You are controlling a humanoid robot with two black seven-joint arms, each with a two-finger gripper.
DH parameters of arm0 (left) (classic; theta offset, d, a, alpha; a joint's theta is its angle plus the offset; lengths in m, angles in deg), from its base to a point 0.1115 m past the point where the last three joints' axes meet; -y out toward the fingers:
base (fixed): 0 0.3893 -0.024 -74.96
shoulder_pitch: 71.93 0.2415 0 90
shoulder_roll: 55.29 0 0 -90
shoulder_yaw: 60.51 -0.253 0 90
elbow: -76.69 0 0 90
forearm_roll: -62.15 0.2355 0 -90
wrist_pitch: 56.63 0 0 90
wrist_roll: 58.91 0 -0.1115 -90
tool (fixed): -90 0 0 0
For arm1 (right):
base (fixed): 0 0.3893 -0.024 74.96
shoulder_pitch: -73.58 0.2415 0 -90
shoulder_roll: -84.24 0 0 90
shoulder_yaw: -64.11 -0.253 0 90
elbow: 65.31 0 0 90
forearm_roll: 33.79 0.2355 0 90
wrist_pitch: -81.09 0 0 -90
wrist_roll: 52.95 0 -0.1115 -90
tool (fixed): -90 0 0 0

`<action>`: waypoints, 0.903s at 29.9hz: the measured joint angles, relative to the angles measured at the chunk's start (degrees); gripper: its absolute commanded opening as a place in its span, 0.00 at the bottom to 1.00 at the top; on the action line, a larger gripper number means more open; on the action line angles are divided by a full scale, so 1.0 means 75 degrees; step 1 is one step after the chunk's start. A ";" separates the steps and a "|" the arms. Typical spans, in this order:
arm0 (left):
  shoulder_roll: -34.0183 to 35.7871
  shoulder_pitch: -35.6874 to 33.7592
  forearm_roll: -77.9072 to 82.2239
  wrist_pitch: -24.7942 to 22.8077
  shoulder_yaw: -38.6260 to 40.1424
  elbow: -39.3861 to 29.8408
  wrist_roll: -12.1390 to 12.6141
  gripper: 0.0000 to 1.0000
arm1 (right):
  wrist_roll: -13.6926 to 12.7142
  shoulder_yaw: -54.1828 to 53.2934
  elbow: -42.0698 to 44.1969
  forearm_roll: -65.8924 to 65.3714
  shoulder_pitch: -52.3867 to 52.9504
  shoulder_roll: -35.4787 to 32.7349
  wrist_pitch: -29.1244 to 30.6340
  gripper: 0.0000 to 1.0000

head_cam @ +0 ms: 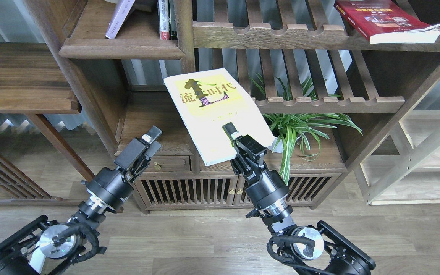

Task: Organize books on shelf
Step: 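Bring the book down toward the left gripper and grasp its edge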

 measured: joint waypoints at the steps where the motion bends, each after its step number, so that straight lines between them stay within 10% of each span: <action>1: 0.0056 0.0001 -0.0030 0.0000 0.0030 -0.0034 0.0021 0.98 | 0.0000 0.0036 0.0019 -0.0007 -0.0014 0.0000 0.0000 0.04; 27: 0.1163 0.0034 -0.0648 0.0000 -0.1016 -0.0167 0.0676 0.99 | -0.0501 0.1386 0.0316 -0.1091 -0.1115 0.0083 0.0001 0.05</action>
